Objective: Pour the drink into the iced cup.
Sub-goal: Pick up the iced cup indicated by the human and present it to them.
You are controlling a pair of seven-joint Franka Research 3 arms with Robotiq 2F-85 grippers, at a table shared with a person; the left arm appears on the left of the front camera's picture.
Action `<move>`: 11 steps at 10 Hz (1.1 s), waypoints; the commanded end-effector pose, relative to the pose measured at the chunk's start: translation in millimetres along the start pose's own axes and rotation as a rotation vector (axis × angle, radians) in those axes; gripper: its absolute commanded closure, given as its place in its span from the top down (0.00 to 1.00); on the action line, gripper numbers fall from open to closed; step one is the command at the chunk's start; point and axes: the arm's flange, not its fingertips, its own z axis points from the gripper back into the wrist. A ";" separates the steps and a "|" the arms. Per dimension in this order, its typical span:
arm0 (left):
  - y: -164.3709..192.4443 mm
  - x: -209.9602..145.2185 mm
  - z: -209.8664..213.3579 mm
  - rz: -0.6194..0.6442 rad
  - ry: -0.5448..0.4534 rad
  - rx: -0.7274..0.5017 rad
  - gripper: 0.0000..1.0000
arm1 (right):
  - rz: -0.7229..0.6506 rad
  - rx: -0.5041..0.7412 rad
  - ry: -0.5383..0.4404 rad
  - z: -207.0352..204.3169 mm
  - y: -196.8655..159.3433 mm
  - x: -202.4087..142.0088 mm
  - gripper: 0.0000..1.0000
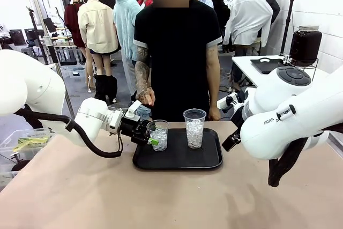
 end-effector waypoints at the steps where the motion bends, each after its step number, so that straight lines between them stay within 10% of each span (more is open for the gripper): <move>1: 7.3 -2.8 -2.6 -0.017 -0.054 0.008 1.00 | 0.000 0.001 0.000 -0.1 0.5 -0.1 1.00; 11: 9.8 -10.2 -8.3 -0.011 -0.089 -0.010 0.96 | 0.000 0.001 0.000 -0.1 0.5 -0.1 1.00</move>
